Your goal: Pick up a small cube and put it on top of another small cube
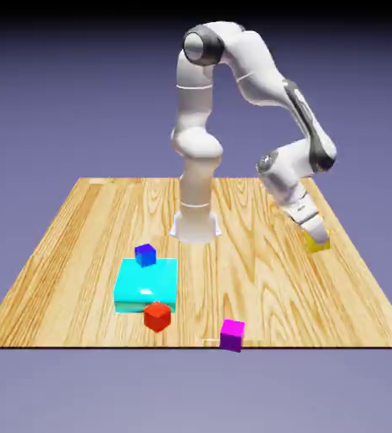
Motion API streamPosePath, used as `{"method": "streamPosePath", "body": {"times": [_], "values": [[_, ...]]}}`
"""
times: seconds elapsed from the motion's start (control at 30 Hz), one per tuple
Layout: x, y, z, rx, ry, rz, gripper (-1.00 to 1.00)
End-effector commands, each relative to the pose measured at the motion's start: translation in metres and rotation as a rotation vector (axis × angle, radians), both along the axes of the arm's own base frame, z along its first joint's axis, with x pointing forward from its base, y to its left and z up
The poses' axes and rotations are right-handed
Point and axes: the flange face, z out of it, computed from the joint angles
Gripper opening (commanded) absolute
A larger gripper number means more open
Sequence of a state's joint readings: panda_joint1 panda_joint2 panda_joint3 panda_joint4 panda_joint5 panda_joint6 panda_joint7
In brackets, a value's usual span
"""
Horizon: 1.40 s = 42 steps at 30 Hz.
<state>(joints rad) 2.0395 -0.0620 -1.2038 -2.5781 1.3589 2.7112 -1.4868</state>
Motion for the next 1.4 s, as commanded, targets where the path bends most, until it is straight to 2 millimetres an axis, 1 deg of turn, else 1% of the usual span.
{"method": "streamPosePath", "body": {"times": [0.0, 0.17, 0.33, 0.5, 0.63, 0.77, 0.9, 1.07, 1.23, 1.3, 1.37], "values": [[0.007, 0.005, 0.008, 0.021, -0.016, 0.042, -1.00], [0.048, 0.013, 0.045, 0.100, -0.100, 0.228, -1.00], [0.090, 0.007, 0.072, 0.139, -0.182, 0.399, -1.00], [0.131, -0.013, 0.084, 0.134, -0.251, 0.559, -1.00], [0.163, -0.036, 0.083, 0.102, -0.290, 0.681, -1.00], [0.194, -0.066, 0.072, 0.045, -0.306, 0.799, -1.00], [0.223, -0.102, 0.051, -0.032, -0.297, 0.915, -1.00], [0.254, -0.154, 0.016, -0.152, -0.243, 1.057, -1.00], [0.278, -0.213, -0.024, -0.291, -0.137, 1.198, -1.00], [0.278, -0.216, -0.026, -0.297, -0.131, 1.204, -1.00], [0.268, -0.215, -0.067, -0.298, -0.131, 1.203, -1.00]]}}
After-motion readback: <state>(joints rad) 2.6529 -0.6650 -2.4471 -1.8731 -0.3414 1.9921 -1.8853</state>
